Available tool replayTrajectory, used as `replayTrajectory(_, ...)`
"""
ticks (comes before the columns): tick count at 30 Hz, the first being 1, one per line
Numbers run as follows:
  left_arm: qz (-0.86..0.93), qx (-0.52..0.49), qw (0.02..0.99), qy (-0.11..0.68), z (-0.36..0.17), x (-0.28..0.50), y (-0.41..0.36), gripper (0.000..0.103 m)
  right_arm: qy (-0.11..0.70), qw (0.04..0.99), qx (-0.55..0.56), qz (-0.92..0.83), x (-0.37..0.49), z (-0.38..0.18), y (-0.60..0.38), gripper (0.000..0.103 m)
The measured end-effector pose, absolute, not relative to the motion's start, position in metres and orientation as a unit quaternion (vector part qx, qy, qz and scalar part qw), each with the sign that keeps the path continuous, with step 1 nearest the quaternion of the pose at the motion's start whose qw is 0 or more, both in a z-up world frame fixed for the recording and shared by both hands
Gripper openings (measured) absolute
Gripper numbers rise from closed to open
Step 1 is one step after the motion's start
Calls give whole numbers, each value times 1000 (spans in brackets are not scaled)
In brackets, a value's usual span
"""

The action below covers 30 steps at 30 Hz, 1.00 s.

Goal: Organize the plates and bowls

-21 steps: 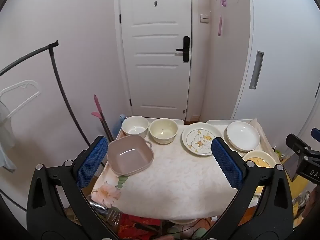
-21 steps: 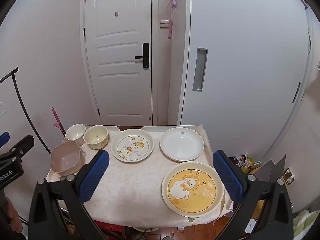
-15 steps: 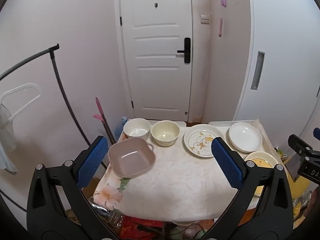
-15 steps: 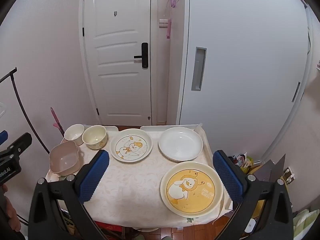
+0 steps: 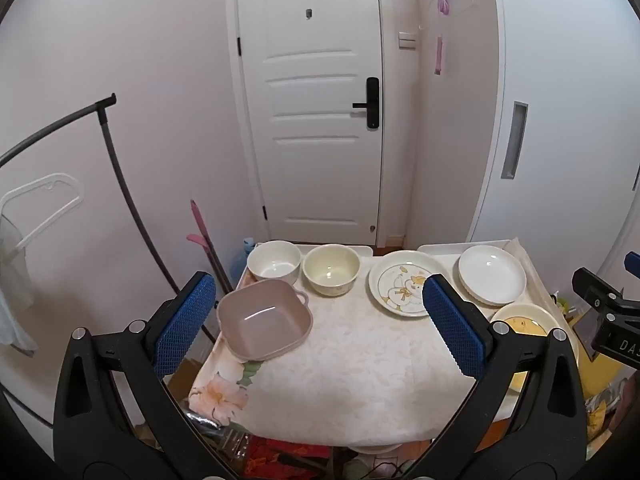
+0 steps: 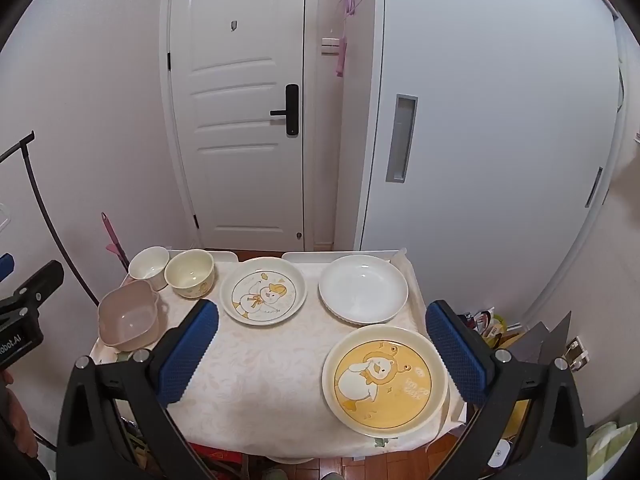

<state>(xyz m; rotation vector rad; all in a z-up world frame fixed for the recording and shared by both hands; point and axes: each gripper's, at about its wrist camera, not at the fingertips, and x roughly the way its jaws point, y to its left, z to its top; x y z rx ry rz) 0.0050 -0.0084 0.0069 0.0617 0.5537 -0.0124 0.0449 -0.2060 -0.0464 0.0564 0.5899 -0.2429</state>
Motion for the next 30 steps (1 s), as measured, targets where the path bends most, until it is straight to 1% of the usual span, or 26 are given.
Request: replayTrajectory(30,-5,41,964,262,9,-3,-14,103,288,950,24,-115,44,-43,-205,103)
